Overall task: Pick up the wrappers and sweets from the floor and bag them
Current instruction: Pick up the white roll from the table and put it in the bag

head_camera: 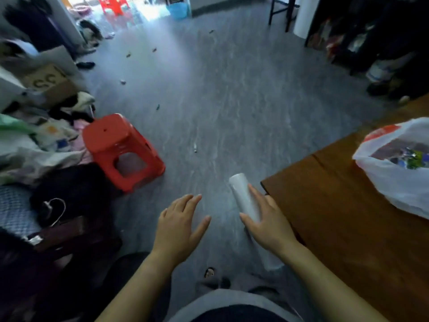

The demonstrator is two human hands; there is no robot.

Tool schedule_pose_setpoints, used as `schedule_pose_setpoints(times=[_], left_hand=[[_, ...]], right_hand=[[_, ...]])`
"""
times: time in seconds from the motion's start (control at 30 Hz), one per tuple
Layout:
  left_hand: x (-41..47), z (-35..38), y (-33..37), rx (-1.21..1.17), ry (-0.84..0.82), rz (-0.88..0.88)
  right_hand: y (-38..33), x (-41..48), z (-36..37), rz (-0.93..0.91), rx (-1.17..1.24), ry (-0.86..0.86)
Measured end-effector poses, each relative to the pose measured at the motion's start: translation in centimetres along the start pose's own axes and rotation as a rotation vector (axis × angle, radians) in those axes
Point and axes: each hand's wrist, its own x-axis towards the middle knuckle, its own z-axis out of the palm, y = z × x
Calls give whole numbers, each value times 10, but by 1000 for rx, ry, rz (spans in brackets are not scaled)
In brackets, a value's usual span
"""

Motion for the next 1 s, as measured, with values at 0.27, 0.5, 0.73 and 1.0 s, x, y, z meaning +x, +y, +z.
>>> schedule_pose_setpoints(times=[0.27,0.5,0.73,1.0], left_hand=[[16,-28,-77,-64,107,-223],[88,-41,-128,-75,111,-314],[248,-63,-155,-44,42,-205],[400,-94,-172,6,21,-86]], right_hand=[[-73,80,47,-144,-68,-100],[-90,162,68,-119,-71,-149],[-119,313,56,-88,-58,-86],[-146,442,8,-68,-57,-11]])
